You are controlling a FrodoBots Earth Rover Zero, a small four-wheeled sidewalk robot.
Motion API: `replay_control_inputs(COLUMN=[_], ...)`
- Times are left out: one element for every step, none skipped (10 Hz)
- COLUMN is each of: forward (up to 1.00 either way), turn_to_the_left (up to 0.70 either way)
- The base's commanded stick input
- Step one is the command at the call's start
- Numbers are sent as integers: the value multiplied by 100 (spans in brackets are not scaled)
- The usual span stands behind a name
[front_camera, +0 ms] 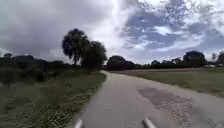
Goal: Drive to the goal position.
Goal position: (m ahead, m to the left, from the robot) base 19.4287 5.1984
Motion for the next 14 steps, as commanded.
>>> replay_control_inputs(forward=[70, 70, 70, 70, 70, 70, 70, 70, 70, 70, 70, 70, 70, 70], turn_to_the_left=[0, 0, 0, 0, 0, 0, 0, 0, 0, 0, 0, 0, 0, 0])
